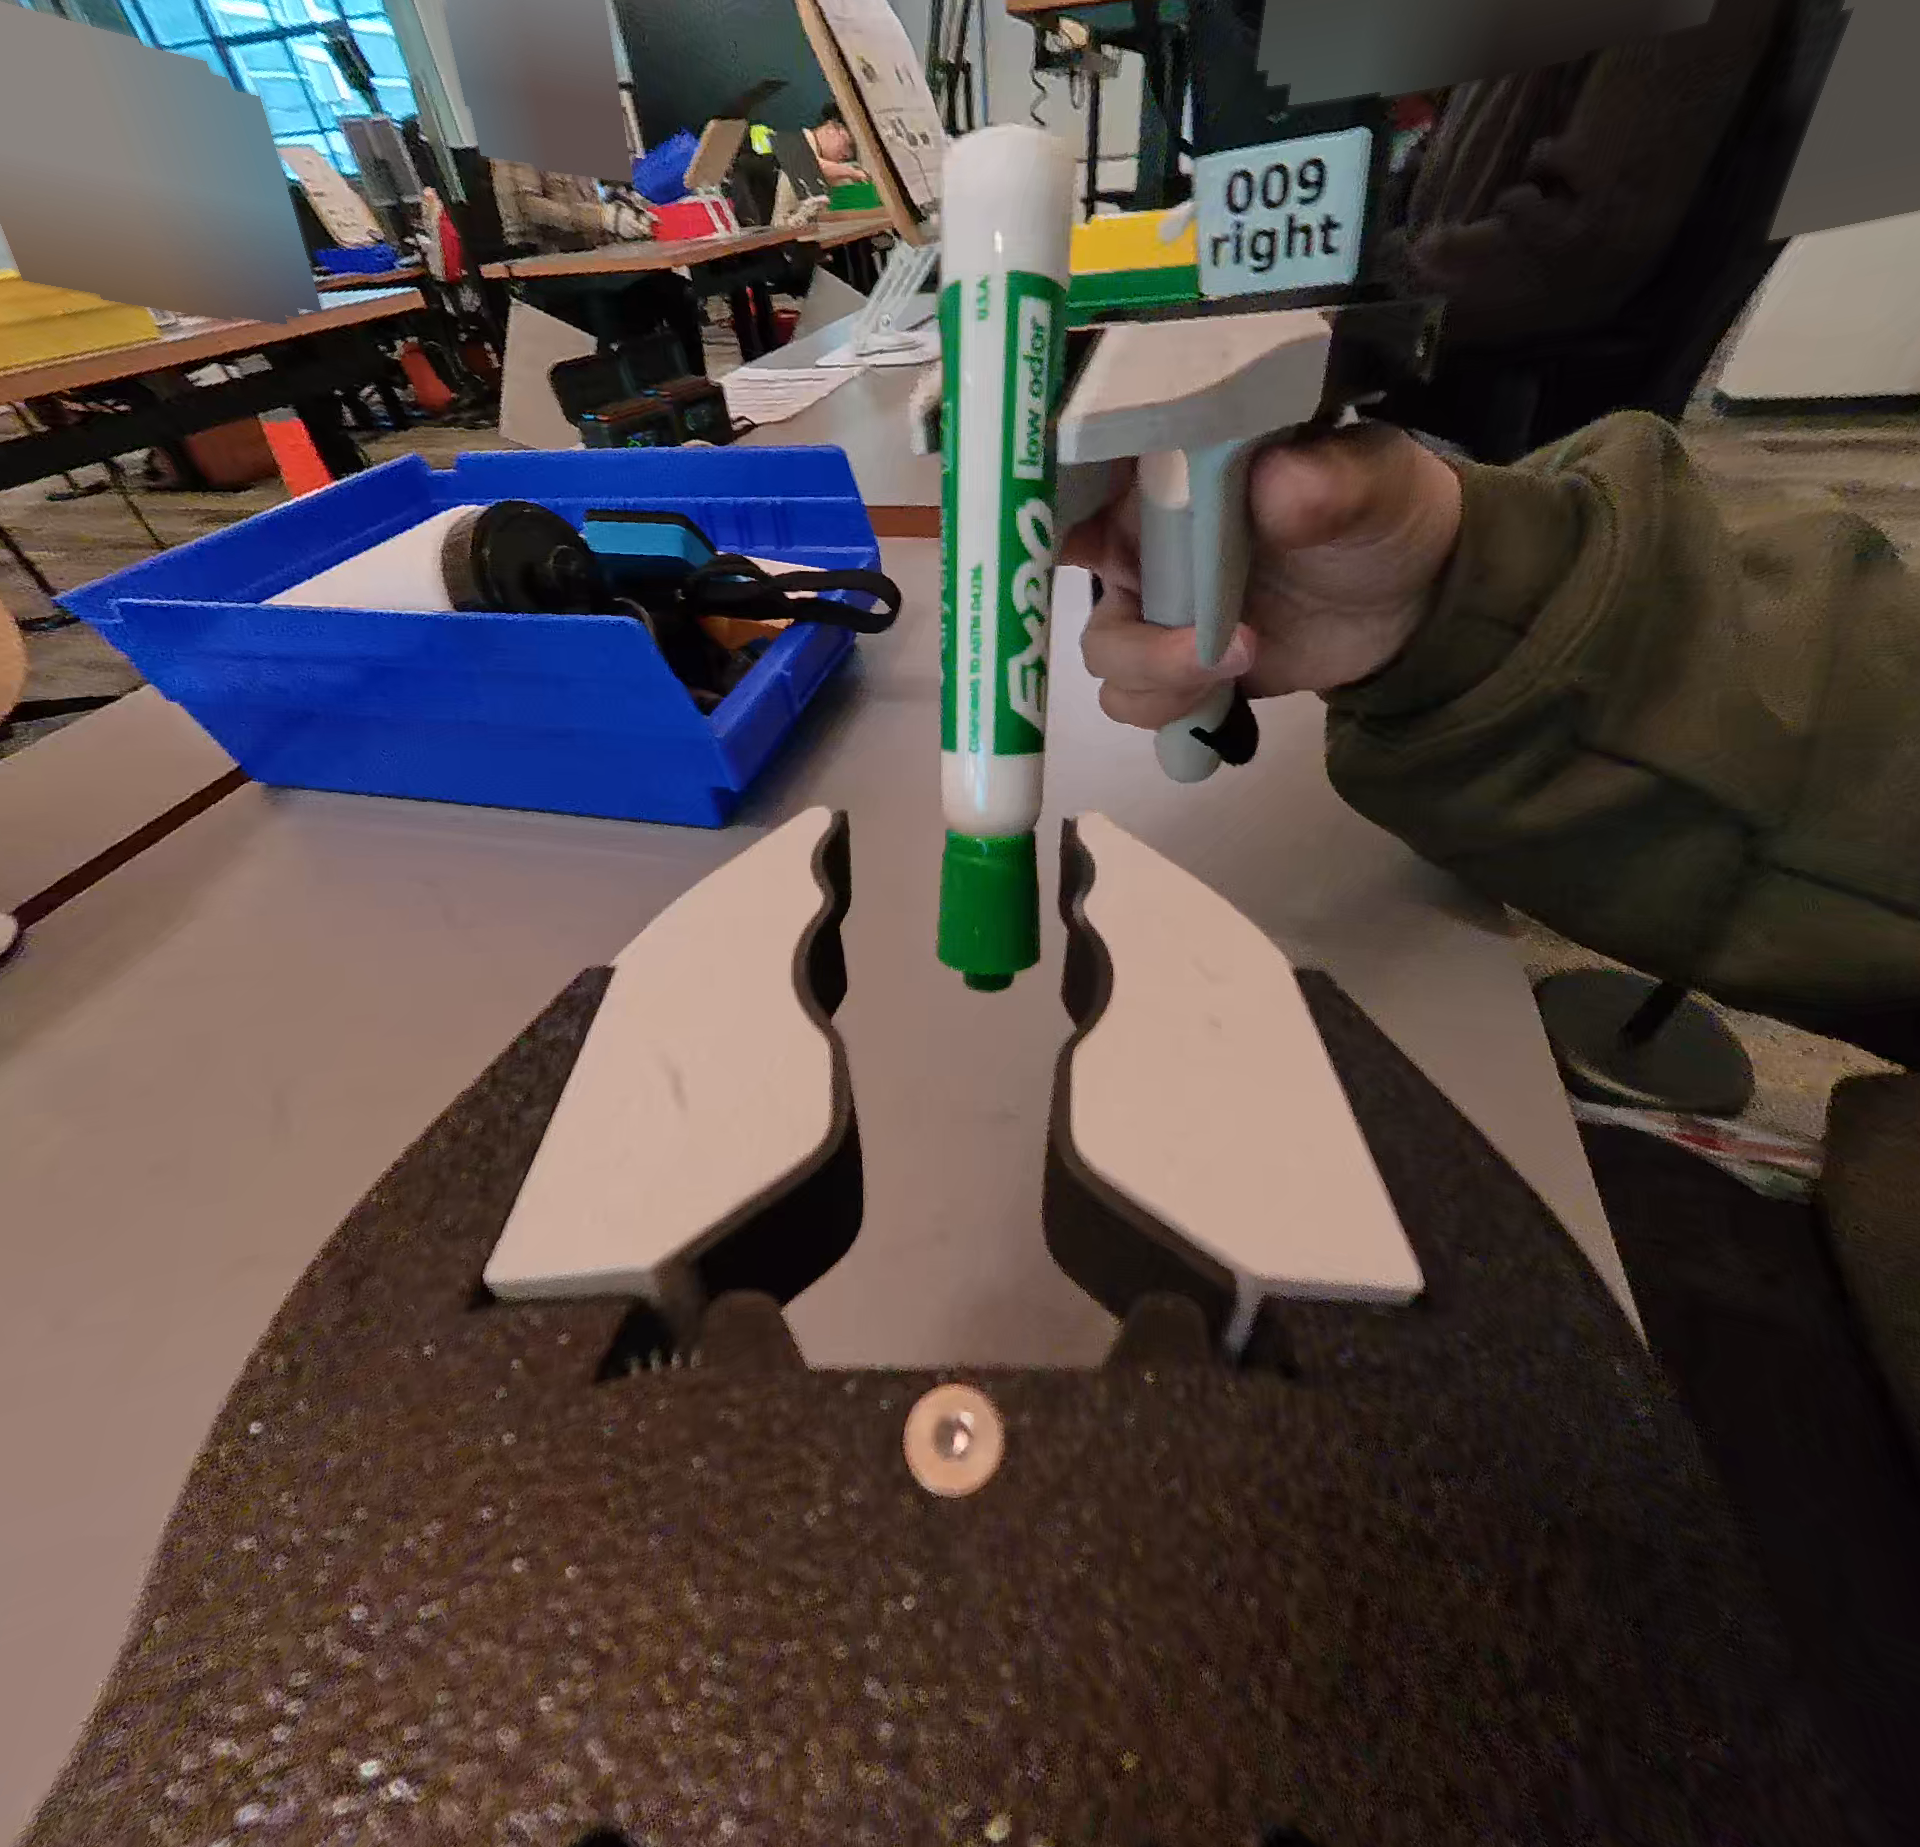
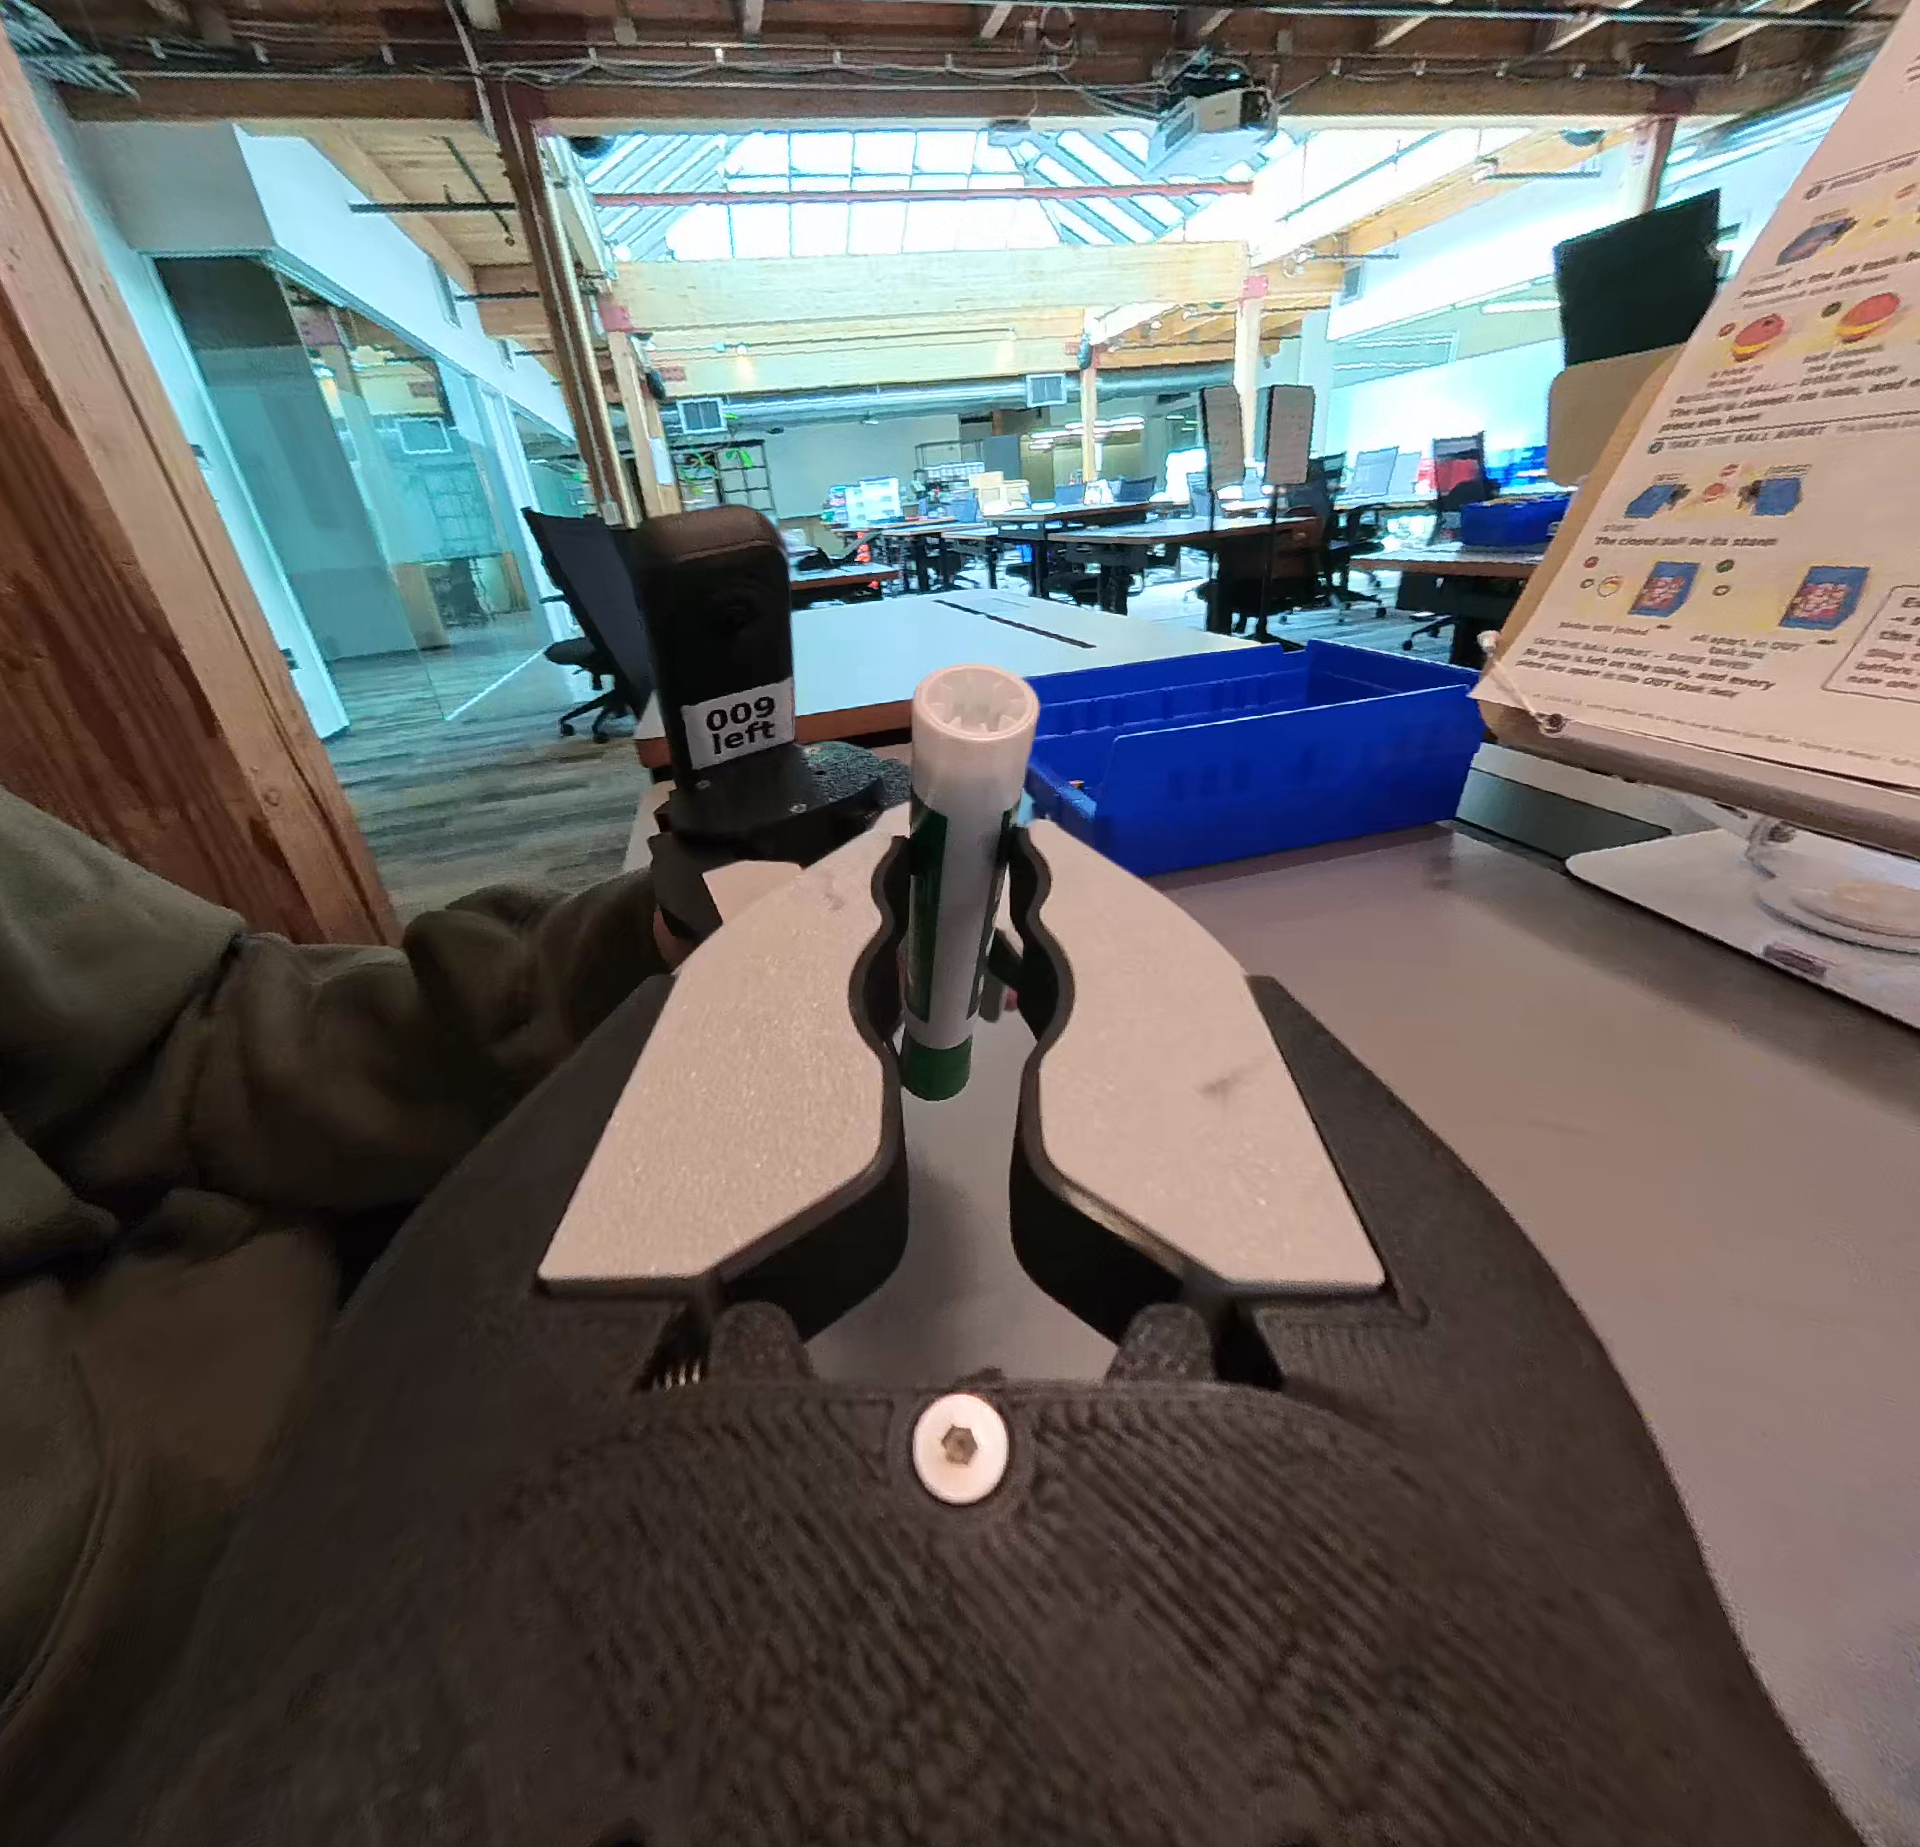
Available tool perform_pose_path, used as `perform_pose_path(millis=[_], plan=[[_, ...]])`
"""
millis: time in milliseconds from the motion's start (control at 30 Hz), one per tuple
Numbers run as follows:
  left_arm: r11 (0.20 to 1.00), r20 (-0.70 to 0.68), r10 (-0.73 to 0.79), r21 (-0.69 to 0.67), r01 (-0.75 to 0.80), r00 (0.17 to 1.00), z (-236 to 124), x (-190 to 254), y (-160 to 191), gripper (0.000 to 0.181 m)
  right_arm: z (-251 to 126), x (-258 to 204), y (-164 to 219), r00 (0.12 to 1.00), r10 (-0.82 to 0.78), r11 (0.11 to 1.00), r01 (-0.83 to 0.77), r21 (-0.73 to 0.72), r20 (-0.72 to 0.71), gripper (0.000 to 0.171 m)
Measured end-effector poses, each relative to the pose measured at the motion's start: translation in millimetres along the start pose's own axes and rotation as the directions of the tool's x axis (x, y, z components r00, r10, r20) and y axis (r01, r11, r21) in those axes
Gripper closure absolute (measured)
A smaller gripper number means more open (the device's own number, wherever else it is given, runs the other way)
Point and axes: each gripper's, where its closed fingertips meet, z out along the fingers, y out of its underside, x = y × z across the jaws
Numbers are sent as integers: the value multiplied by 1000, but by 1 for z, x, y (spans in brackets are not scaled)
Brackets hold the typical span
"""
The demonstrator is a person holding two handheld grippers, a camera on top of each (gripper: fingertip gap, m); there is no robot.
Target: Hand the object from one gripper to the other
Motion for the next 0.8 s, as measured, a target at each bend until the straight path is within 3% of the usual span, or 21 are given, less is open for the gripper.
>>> perform_pose_path(millis=[167, 267, 467, 633, 700, 800], plan=[[1000, -99, -8, 4, 9, 995, 3, 17, 0, 140, 4, -11, 2, 996, 30, 999, -31, 12, 86, 153], [999, -182, -47, 14, 50, 982, -3, 27, -1, 147, 4, -11, 6, 996, 25, 1000, -25, 3, 91, 153], [989, -161, -112, 74, 125, 981, -6, 18, -5, 155, 3, -14, -5, 991, 62, 994, -73, 84, 122, 153], [995, -85, -75, 62, 81, 994, 1, 10, 2, 164, 8, -1, -1, 997, 70, 995, -72, 72, 31, 153], [985, -13, -140, 99, 140, 990, 2, -4, -1, 164, 9, 13, -2, 994, 73, 993, -65, 97, -86, 152], [932, 4, -275, 246, 265, 961, -1, -16, -15, 164, 11, 21, -1, 983, 77, 994, -62, 92, -167, 135]])
